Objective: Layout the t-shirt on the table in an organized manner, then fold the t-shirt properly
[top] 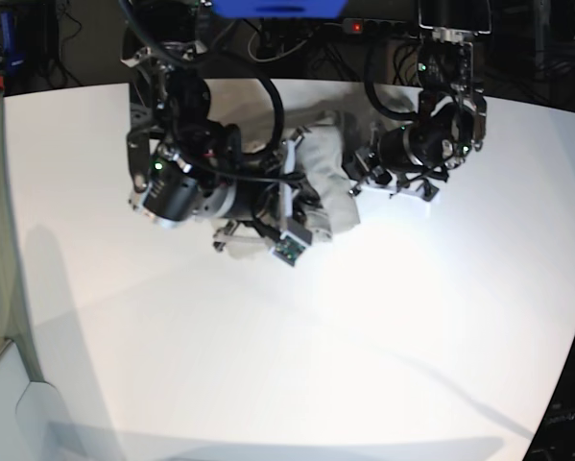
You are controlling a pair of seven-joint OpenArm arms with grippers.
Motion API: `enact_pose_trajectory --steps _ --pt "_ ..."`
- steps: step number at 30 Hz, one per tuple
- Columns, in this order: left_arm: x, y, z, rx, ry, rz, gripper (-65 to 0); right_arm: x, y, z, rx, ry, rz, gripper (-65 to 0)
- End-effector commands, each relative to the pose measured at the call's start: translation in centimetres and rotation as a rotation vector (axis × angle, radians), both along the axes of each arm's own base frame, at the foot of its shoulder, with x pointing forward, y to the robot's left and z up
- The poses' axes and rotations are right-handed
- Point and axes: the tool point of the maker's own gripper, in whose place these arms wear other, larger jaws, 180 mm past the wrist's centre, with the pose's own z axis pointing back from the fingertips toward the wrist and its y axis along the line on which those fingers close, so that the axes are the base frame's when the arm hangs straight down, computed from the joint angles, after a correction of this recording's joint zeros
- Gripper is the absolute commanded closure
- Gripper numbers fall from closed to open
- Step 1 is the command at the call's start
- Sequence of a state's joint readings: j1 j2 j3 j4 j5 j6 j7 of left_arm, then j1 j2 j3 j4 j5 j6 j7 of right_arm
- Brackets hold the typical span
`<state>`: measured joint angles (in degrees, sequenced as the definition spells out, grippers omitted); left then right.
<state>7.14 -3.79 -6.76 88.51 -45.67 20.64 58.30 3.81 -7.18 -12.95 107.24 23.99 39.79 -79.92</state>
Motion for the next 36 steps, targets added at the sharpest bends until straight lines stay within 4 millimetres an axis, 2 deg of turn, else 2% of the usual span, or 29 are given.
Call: enact_pose_trajectory --steps 1,7,11,17,21,25,29,36 --pt "-0.1 0.5 0.0 0.021 0.011 0.011 0.0 0.6 1.2 1.6 0.055 -0.044 0.018 0.0" --pt "-0.1 0.6 -0.1 0.023 0.011 0.011 0.0 0.2 2.9 1.9 0.058 -0.055 0.079 -5.3" --pt "-0.6 0.6 -0.4 0.024 0.023 0.010 0.0 0.9 3.2 2.7 0.087 -0.087 0.076 -10.2" --pt "-1.0 0.6 -0.6 0.026 0.031 0.010 0.0 1.7 3.2 3.5 0.081 -0.114 0.079 -27.1" --pt "-1.2 0.4 -0.5 0.016 0.035 0.005 0.0 1.8 3.1 4.0 0.089 -0.127 0.075 -35.0" --pt "-2.5 0.5 -0.5 0.017 0.043 0.003 0.0 2.4 2.6 4.7 0.079 -0.162 0.070 -35.4" --pt "-4.2 2.0 0.0 0.060 0.037 -0.011 0.0 3.1 0.6 4.0 0.036 -0.164 0.041 -35.4" --pt "-6.6 6.4 1.8 0.101 0.036 0.070 0.0 3.1 -2.0 2.3 -0.036 -0.142 0.021 -35.6"
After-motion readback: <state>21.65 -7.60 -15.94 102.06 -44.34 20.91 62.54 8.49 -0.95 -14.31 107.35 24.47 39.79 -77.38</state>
